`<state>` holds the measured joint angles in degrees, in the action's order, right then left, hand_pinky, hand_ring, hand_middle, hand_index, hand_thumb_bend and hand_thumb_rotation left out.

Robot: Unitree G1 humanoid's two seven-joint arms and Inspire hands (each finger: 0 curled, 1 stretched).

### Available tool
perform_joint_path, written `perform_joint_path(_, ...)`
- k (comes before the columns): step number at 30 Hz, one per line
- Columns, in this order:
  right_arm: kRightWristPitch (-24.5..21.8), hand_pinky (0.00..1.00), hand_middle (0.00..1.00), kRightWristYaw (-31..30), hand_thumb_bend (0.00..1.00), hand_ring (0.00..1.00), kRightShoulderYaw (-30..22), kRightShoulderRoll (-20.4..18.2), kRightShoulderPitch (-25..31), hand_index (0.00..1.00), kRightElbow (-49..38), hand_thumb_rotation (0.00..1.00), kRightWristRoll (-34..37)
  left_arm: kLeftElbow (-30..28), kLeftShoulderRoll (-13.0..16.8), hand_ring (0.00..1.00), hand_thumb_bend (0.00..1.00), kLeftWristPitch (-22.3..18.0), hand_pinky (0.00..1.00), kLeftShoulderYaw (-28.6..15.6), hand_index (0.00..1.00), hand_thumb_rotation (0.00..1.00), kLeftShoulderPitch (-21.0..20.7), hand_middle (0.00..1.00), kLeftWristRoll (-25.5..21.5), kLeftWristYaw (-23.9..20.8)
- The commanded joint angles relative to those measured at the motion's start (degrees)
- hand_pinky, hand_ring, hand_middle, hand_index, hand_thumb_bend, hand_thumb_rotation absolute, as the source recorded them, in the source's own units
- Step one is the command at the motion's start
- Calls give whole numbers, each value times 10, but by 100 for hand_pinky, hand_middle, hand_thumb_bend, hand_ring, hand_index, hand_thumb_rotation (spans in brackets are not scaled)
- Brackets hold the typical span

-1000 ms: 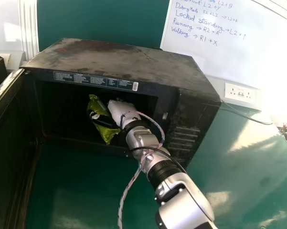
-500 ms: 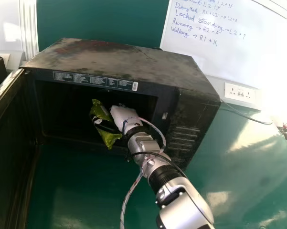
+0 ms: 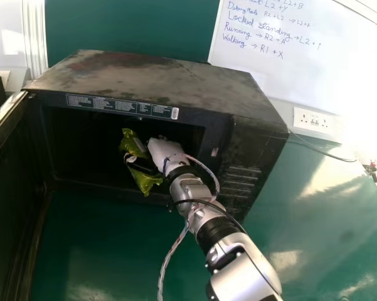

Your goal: Put biscuit inside oven

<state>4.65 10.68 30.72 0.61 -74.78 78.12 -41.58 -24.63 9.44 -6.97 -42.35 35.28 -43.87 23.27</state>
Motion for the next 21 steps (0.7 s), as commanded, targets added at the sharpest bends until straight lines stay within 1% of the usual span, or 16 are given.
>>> perform_joint_path(1,-4,0,38,6,53,18,1,5,9,48,3,3,0,0,-4,64,83,-11,74,-6,80,93,9,64,4,4)
perform_joint_path(2,-4,1,43,6,53,22,1,6,10,48,3,1,-1,-5,-6,63,83,-9,74,-5,80,93,11,63,6,-1)
perform_joint_path(3,-4,1,45,7,53,25,2,6,10,48,3,1,-1,-10,-7,62,82,-7,74,-4,80,92,14,63,6,-4)
perform_joint_path(5,-3,3,48,8,53,30,2,7,10,48,3,0,-1,-18,-8,62,82,-2,73,-3,79,93,19,62,6,-9)
perform_joint_path(8,-3,4,49,7,53,33,0,6,11,48,3,0,1,-23,-6,63,82,3,72,-3,79,92,23,62,7,-14)
perform_joint_path(11,-2,4,49,7,53,37,0,6,11,49,2,0,1,-21,-3,65,82,5,72,-3,79,91,24,64,5,-12)
perform_joint_path(12,-1,4,51,7,52,38,1,6,10,49,2,3,1,-20,-2,66,82,5,72,-4,79,91,25,66,6,-12)
perform_joint_path(14,0,4,53,7,52,41,2,6,10,49,2,6,-1,-19,-2,69,82,4,70,-4,79,92,26,68,11,-12)
perform_joint_path(15,-1,4,54,8,52,42,2,6,10,49,2,7,-1,-18,-1,68,82,2,69,-3,79,92,26,68,14,-10)
perform_joint_path(18,0,4,55,7,52,43,0,5,11,49,2,8,1,-14,1,69,83,-9,70,-4,80,92,24,71,26,-2)
perform_joint_path(21,3,5,57,8,52,47,-3,6,12,49,1,8,5,-11,0,68,83,-11,70,-5,79,91,24,70,30,-2)
